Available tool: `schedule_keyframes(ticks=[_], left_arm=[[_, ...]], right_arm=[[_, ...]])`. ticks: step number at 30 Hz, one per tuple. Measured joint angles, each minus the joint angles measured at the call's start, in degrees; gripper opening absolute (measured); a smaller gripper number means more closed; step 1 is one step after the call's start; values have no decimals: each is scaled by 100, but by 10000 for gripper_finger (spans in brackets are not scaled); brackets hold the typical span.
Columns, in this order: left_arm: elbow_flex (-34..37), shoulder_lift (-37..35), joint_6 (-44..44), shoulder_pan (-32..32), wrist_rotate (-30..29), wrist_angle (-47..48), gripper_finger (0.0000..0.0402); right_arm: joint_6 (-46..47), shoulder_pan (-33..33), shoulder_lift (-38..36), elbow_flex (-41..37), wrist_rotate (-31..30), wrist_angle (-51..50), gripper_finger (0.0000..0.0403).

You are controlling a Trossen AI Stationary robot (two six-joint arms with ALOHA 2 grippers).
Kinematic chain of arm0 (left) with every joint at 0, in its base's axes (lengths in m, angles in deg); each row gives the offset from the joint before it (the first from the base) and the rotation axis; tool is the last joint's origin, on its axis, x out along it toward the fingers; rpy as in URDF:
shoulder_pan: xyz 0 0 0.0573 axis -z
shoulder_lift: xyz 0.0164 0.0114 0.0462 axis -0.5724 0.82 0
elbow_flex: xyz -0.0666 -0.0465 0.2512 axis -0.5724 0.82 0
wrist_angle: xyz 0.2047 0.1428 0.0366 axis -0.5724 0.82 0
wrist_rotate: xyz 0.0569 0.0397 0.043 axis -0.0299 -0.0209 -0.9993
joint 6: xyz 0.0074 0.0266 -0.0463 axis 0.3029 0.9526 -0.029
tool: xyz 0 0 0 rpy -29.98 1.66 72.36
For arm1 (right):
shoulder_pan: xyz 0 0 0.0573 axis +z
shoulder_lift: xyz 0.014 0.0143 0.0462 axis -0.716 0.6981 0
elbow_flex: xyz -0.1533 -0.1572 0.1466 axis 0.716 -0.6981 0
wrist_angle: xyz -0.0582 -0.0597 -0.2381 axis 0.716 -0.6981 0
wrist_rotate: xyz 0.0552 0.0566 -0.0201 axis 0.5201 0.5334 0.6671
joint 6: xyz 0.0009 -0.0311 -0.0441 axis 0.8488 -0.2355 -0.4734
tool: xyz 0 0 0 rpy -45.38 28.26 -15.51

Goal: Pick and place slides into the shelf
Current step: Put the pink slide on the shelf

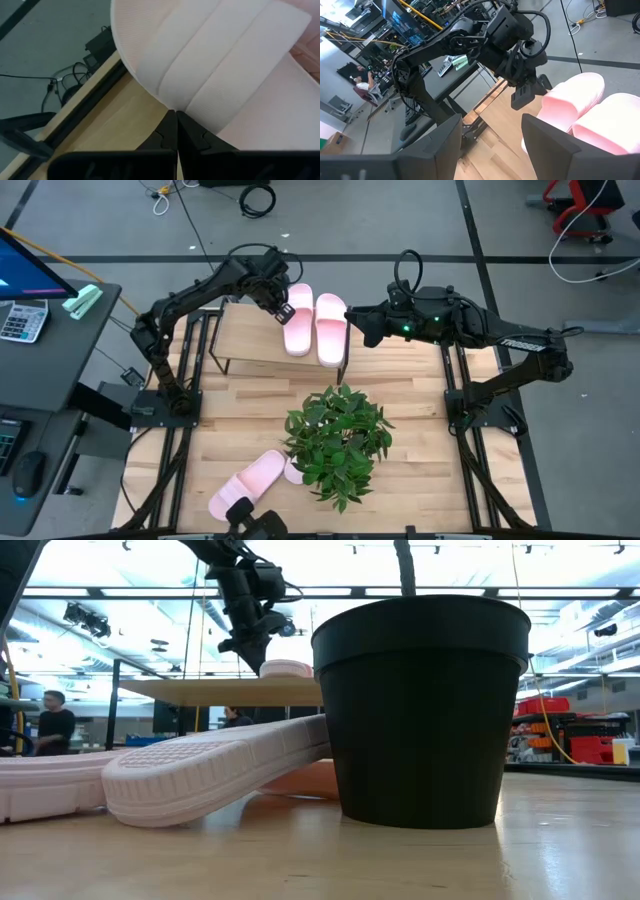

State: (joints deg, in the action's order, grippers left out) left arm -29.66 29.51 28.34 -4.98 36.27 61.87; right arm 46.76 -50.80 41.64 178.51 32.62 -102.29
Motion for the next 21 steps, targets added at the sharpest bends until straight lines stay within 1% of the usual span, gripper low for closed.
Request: schedule_keyframes(ticks=[5, 8, 12, 21], left_arm=[[221, 0, -101, -3, 152, -157, 1], [223, 1, -97, -1, 171, -279, 1], [223, 2, -126, -1, 355, -469, 1], [223, 2, -134, 23, 420, -430, 0]], right_arm=[[7, 26, 0, 0, -2, 0, 213], [7, 52, 0, 0, 1, 0, 213], [31, 111, 0, 2, -9, 1, 213], [35, 114, 0, 1, -3, 0, 213]])
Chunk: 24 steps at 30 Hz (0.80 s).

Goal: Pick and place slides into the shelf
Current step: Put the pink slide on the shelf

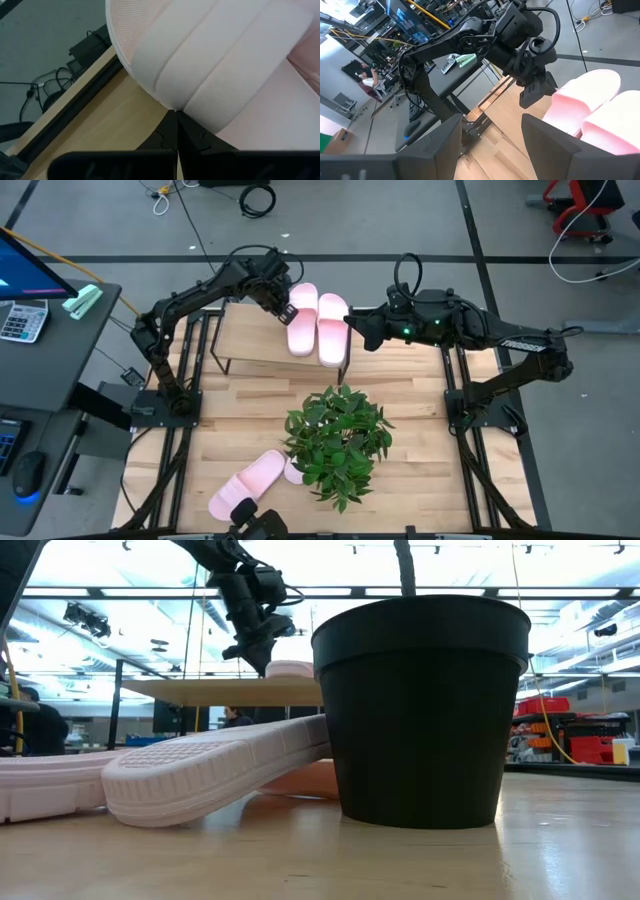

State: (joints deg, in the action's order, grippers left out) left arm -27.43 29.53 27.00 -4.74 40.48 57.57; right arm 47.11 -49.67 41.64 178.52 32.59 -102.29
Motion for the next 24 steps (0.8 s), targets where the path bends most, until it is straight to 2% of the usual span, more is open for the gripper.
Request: schedule_keyframes(ticks=[24], left_arm=[[0, 0, 220, 26, -30, -58, 15]], right_arm=[[146, 0, 0, -1, 0, -4, 213]])
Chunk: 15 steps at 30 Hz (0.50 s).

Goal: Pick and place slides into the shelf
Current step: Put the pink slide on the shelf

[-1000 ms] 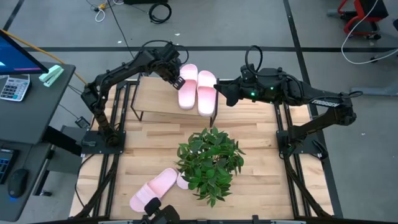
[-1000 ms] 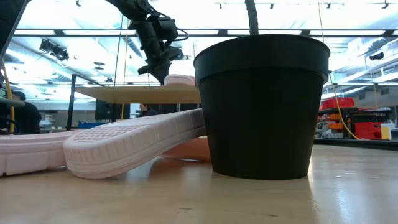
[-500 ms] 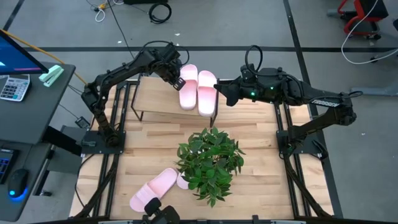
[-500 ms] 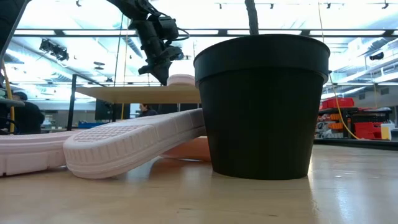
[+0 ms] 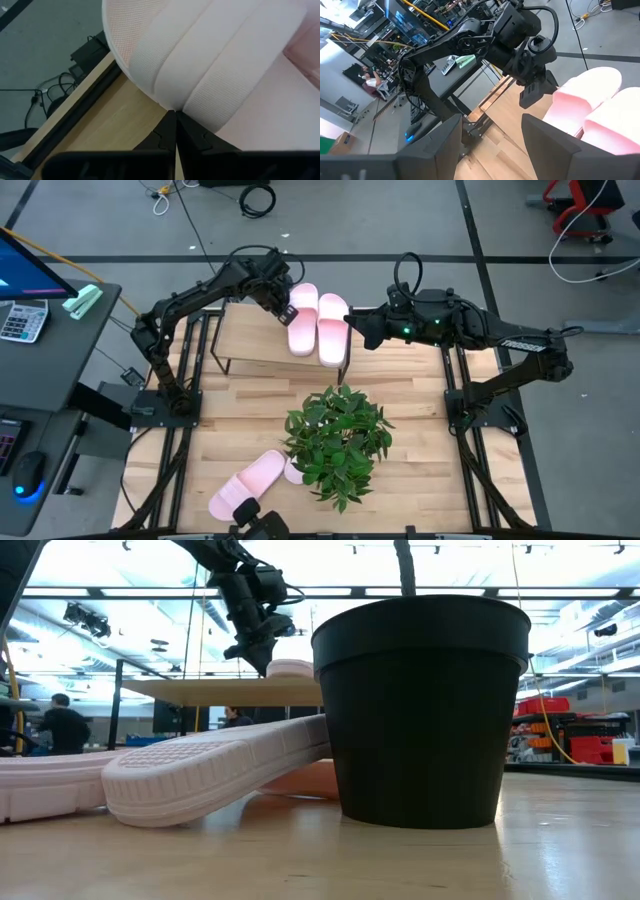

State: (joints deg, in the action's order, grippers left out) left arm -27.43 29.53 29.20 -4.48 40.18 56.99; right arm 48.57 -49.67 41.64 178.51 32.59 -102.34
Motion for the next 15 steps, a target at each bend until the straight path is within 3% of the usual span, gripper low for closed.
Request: schedule_keyframes(ticks=[6, 15], left_arm=[[0, 0, 265, -3, 20, 209, 5], [0, 0, 404, -70, -11, 80, 38]], right_arm=[[-1, -2, 0, 2, 0, 0, 213], [-6, -7, 0, 0, -2, 0, 213]])
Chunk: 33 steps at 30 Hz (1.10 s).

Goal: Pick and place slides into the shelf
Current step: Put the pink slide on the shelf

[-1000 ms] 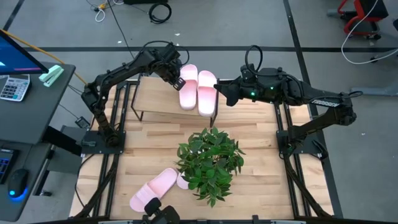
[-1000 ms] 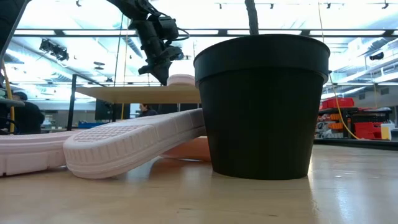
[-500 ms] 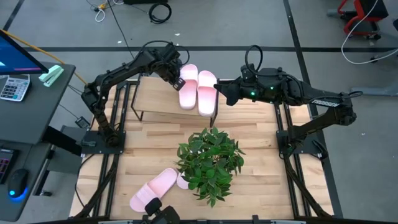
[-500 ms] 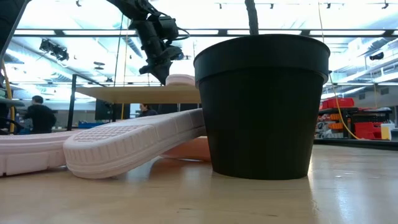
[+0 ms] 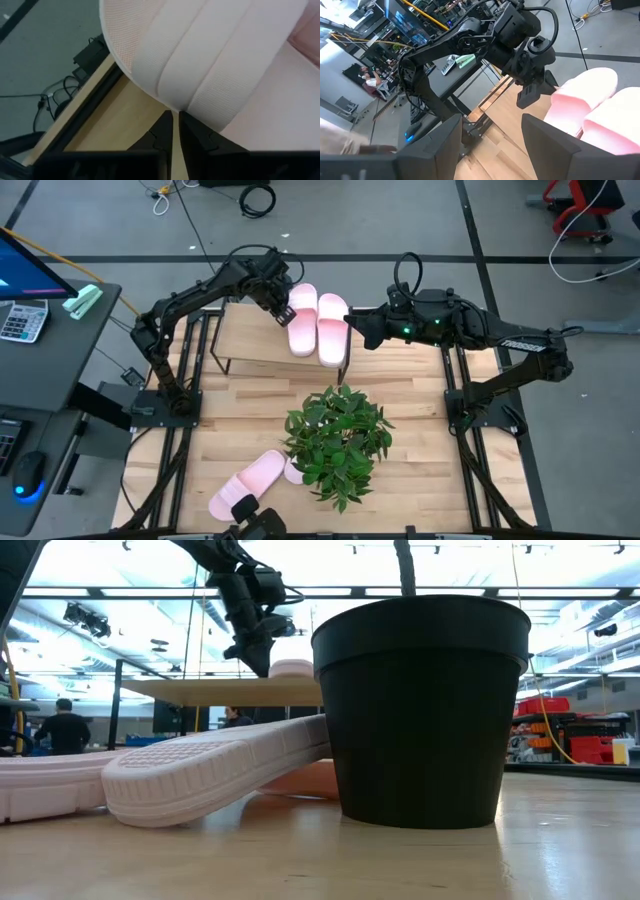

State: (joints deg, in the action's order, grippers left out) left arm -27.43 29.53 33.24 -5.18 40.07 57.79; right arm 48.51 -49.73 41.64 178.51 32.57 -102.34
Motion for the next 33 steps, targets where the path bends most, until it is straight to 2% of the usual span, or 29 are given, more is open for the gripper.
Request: schedule_keyframes(ticks=[18, 27, 33], left_arm=[[0, -74, 204, -24, -183, 87, 95], [0, -684, 113, -23, -414, 81, 118], [-2, -1074, -5, 284, -423, -158, 116]], right_arm=[[-37, 0, 0, 1, 2, -30, 213], [-15, 0, 0, 2, 2, -57, 213], [-11, 0, 0, 0, 2, -52, 213]])
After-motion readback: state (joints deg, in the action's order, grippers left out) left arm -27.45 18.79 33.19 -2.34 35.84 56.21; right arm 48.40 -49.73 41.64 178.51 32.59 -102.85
